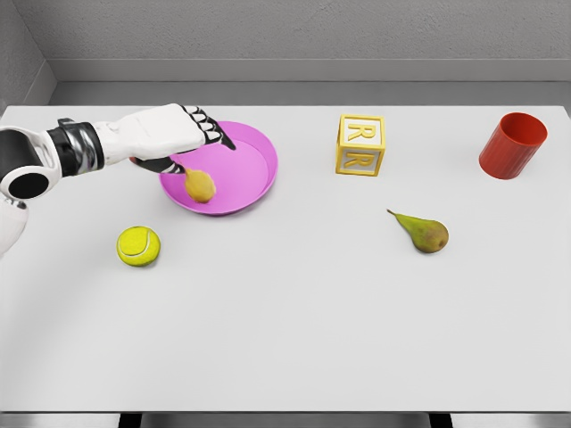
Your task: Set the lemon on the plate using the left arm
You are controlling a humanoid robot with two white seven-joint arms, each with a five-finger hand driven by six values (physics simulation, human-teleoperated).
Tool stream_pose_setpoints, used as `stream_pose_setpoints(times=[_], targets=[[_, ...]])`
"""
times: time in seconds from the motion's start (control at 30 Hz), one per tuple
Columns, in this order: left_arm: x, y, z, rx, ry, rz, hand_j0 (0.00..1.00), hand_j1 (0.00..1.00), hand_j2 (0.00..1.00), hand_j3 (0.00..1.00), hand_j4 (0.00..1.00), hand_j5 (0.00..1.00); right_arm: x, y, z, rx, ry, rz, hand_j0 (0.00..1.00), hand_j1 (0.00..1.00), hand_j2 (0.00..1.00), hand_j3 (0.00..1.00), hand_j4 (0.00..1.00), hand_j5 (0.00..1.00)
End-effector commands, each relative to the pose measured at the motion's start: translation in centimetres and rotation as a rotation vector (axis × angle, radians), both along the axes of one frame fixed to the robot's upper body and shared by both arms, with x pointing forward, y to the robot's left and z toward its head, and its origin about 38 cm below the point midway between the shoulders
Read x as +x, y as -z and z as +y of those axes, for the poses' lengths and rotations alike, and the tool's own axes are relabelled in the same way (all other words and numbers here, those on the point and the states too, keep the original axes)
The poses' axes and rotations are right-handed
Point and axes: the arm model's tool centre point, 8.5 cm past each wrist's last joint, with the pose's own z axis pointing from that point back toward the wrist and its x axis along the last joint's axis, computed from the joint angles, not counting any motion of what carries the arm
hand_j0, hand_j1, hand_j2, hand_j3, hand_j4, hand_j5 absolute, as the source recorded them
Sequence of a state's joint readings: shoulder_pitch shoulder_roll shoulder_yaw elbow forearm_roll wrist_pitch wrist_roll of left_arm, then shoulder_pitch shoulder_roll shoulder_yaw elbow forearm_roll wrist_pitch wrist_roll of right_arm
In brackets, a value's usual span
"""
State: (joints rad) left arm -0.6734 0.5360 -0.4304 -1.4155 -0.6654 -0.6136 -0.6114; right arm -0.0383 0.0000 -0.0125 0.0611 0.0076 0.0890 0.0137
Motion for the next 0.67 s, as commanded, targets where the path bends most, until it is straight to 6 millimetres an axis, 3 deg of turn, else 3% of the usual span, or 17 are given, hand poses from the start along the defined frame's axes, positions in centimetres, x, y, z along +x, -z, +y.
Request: stream_pose_setpoints(times=[0.0, 0.13, 0.17, 0.2, 0.3, 0.33, 0.4, 0.63], targets=[[0.0, -0.1, 0.0, -0.006, -0.001, 0.001, 0.90, 0.90, 0.90, 0.90, 0.90, 0.90, 0.0, 0.0, 0.0, 0.000, 0.000, -0.001, 1.00, 1.00, 1.00, 1.00, 1.00, 1.00], [-0.3, -0.7, 0.0, -0.011, 0.012, -0.012, 0.91, 0.91, 0.91, 0.91, 0.91, 0.91, 0.0, 0.0, 0.0, 0.000, 0.000, 0.000, 1.00, 1.00, 1.00, 1.00, 1.00, 1.00], [-0.7, -0.7, 0.0, -0.049, 0.024, 0.007, 0.95, 0.95, 0.95, 0.95, 0.95, 0.95, 0.0, 0.0, 0.0, 0.000, 0.000, 0.000, 1.00, 1.00, 1.00, 1.00, 1.00, 1.00], [-0.9, -1.0, 1.4, -0.074, 0.016, 0.028, 1.00, 1.00, 1.00, 1.00, 1.00, 1.00, 0.1, 0.0, 0.0, 0.000, 0.000, -0.001, 1.00, 1.00, 1.00, 1.00, 1.00, 1.00], [-3.6, -2.6, 5.5, -0.109, 0.020, 0.071, 1.00, 1.00, 1.00, 1.00, 1.00, 1.00, 0.0, 0.0, 0.0, 0.000, 0.000, 0.000, 1.00, 1.00, 1.00, 1.00, 1.00, 1.00], [-4.3, -3.6, 7.9, -0.101, -0.007, 0.086, 1.00, 1.00, 1.00, 1.00, 1.00, 1.00, 0.0, 0.0, 0.0, 0.000, 0.000, 0.000, 1.00, 1.00, 1.00, 1.00, 1.00, 1.00], [-5.1, -3.5, 10.2, -0.082, -0.046, 0.115, 1.00, 1.00, 1.00, 1.00, 1.00, 1.00, 0.0, 0.0, 0.0, 0.000, 0.000, 0.000, 1.00, 1.00, 1.00, 1.00, 1.00, 1.00], [-6.0, -3.0, 10.7, -0.081, -0.044, 0.143, 1.00, 1.00, 1.00, 1.00, 1.00, 1.00, 0.0, 0.0, 0.0, 0.000, 0.000, 0.000, 1.00, 1.00, 1.00, 1.00, 1.00, 1.00]])
